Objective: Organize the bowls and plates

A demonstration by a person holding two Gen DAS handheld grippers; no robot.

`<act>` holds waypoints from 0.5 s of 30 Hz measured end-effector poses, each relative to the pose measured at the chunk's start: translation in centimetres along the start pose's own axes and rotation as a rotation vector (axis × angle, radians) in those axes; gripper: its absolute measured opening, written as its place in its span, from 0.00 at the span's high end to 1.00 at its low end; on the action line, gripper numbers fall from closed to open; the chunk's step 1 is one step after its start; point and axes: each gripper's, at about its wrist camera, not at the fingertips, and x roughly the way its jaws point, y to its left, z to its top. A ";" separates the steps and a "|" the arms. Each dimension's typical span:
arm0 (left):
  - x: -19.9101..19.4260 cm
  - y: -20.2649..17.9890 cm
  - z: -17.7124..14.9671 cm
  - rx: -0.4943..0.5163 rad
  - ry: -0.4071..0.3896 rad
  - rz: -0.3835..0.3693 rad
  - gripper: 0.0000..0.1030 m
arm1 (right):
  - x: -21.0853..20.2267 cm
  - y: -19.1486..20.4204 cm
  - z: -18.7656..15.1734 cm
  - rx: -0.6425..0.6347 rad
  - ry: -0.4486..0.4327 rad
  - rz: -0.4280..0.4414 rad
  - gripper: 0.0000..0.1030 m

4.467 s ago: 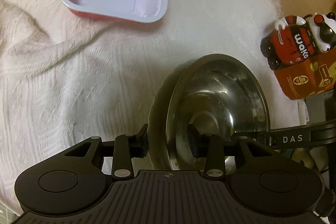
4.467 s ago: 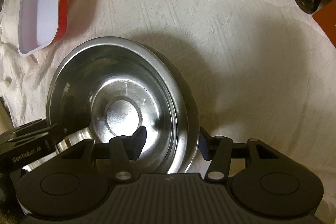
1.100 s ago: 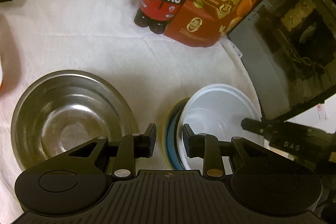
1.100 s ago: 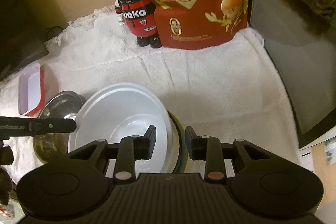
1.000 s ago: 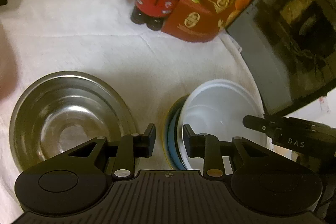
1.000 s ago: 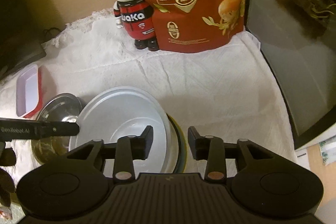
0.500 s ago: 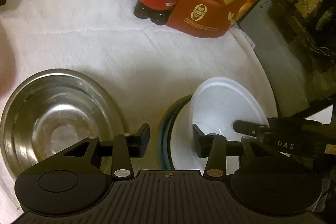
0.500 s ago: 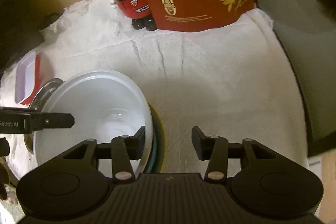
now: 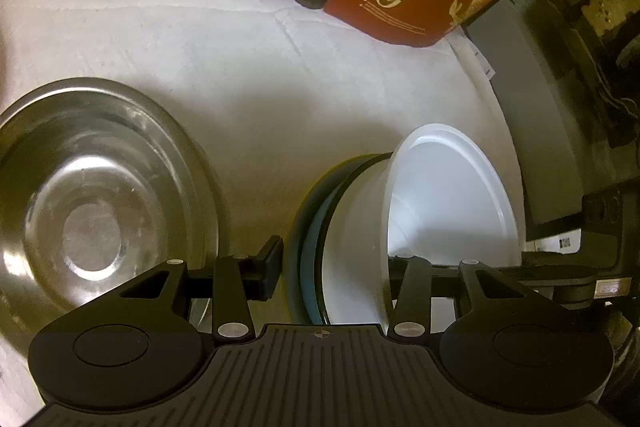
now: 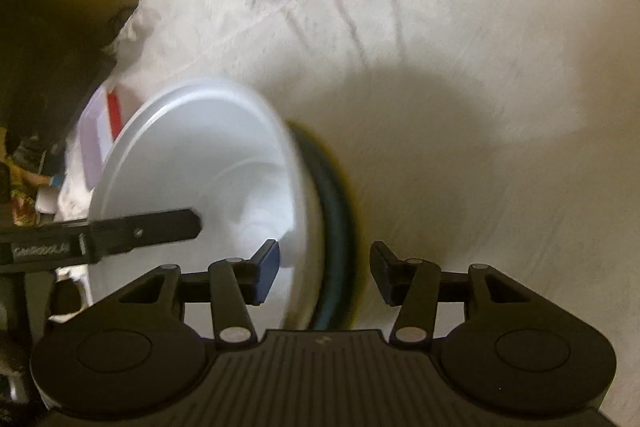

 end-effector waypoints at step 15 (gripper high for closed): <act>0.6 -1.2 -0.3 0.071 0.021 0.059 0.48 | 0.3 0.9 -1.8 -0.027 -0.042 0.016 0.39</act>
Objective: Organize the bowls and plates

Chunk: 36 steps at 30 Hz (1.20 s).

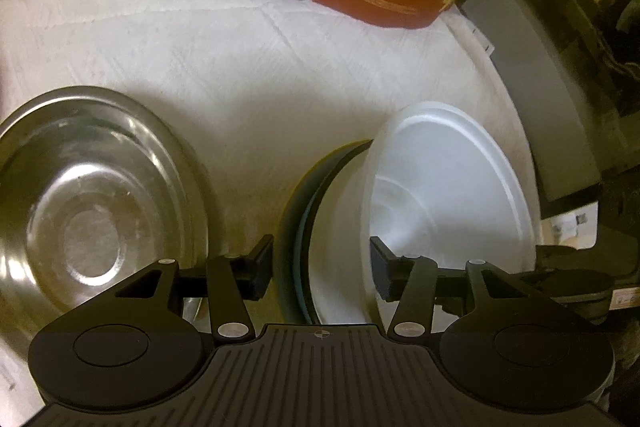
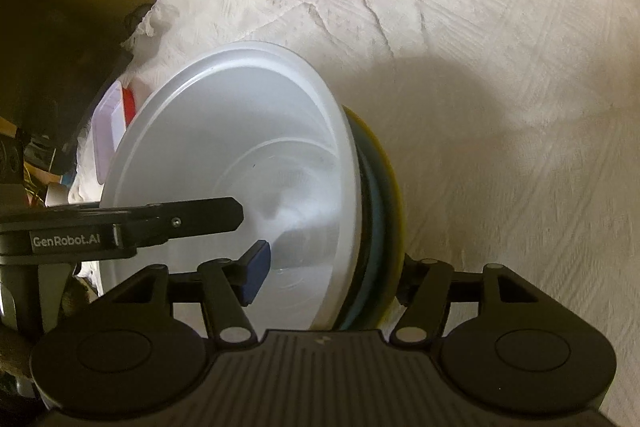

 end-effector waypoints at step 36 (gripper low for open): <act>-1.4 1.4 -2.3 -0.073 -0.029 -0.038 0.48 | 0.3 0.7 0.4 -0.018 0.044 0.036 0.37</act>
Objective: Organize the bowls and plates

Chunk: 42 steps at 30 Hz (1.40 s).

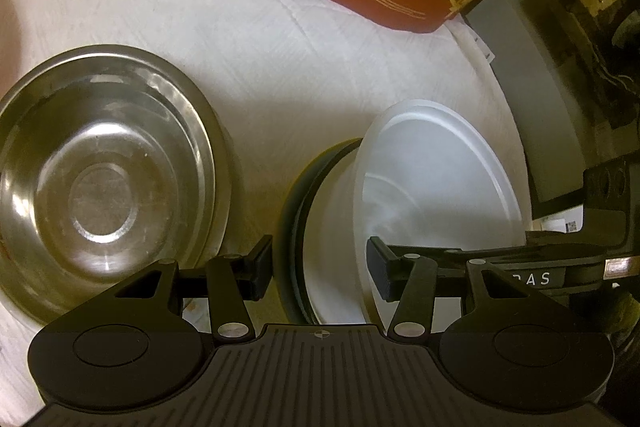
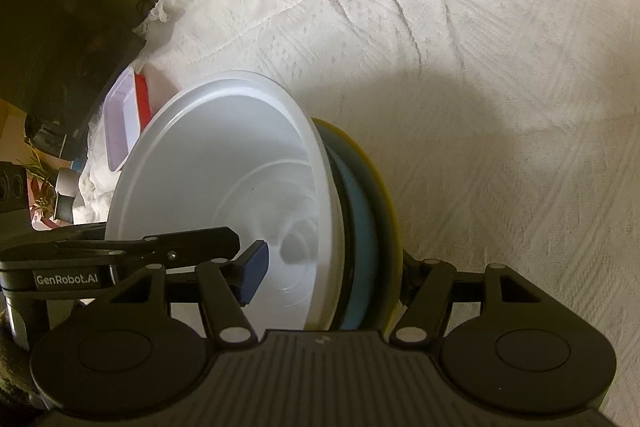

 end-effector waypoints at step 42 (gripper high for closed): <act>1.0 -1.0 0.9 0.028 0.049 0.056 0.48 | -0.2 0.1 0.0 0.026 0.007 -0.040 0.35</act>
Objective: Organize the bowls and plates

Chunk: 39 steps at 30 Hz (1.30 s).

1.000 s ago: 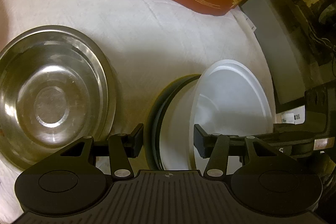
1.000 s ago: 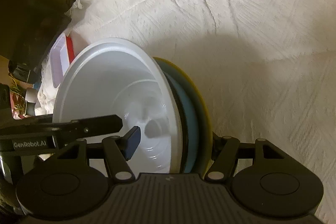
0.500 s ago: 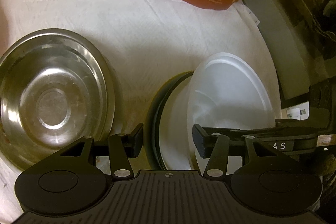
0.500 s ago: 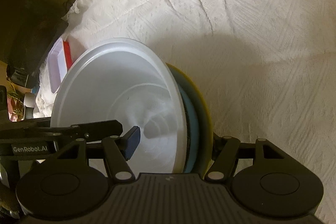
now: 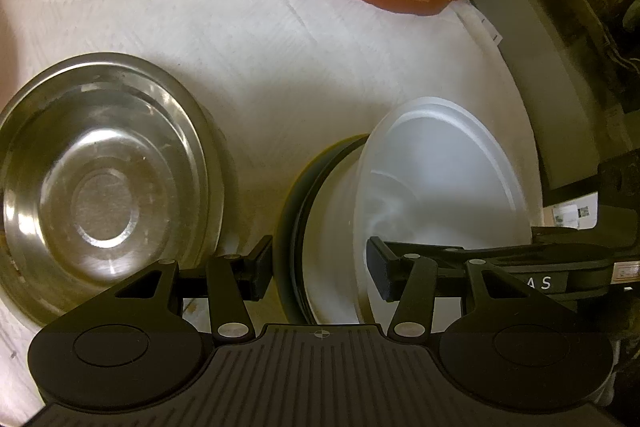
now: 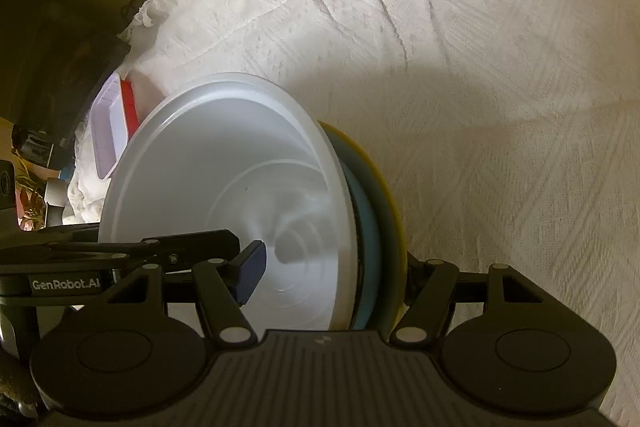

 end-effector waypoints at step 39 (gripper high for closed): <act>0.7 1.3 0.2 -0.089 0.024 -0.100 0.37 | 0.3 -0.2 0.6 0.053 0.056 0.017 0.37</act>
